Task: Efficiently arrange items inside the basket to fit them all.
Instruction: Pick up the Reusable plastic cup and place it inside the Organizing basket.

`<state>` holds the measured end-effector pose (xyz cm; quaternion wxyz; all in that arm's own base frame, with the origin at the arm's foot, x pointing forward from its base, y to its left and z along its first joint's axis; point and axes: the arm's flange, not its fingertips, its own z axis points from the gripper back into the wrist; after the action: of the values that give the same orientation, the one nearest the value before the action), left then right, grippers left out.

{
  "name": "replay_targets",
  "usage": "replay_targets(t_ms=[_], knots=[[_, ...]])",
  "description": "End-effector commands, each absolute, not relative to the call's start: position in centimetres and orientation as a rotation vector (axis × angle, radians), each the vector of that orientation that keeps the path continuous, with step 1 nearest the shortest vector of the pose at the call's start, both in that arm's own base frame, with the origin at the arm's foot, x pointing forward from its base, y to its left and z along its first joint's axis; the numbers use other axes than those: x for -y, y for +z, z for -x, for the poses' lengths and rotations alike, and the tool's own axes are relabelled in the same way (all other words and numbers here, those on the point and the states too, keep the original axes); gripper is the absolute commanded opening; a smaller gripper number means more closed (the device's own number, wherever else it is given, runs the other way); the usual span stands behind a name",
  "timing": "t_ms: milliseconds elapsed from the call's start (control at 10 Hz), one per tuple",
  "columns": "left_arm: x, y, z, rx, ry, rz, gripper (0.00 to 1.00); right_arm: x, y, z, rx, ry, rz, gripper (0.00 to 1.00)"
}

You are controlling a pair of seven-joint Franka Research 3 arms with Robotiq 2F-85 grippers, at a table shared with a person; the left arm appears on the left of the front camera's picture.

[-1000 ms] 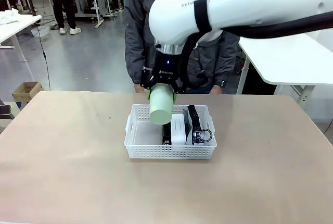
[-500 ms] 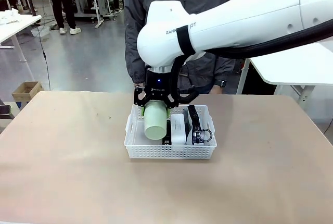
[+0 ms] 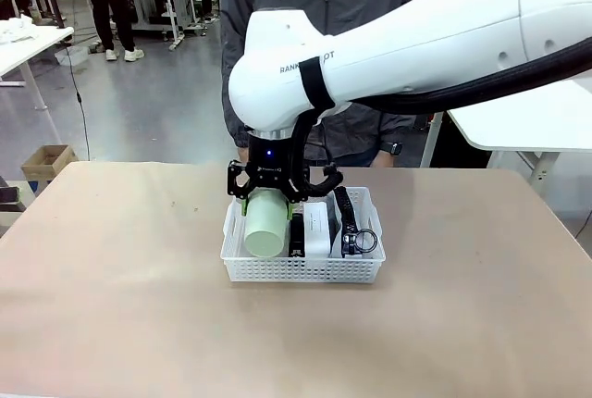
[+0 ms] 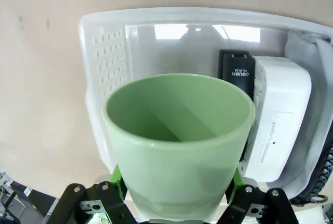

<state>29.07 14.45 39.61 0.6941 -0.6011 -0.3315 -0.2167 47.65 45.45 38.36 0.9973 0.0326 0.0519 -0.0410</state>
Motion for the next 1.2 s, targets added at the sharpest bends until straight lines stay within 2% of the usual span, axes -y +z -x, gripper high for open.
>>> replay_targets(t_ms=[0,300,700,1100], knots=[[-14.0,40.0,-29.0,0.757,-0.463,1.351,1.00,-45.7,37.5,-48.2,-0.104,-0.099,-0.046,0.87],[-14.0,40.0,-29.0,0.757,-0.463,1.351,1.00,-45.9,36.3,-48.9,-0.128,-0.096,-0.037,0.87],[-14.0,40.0,-29.0,0.757,-0.463,1.351,1.00,-45.1,36.0,-49.7,-0.090,-0.070,-0.128,0.87],[-14.0,40.0,-29.0,0.757,-0.463,1.351,1.00,-45.2,35.3,-50.2,-0.102,-0.069,-0.107,0.87]])
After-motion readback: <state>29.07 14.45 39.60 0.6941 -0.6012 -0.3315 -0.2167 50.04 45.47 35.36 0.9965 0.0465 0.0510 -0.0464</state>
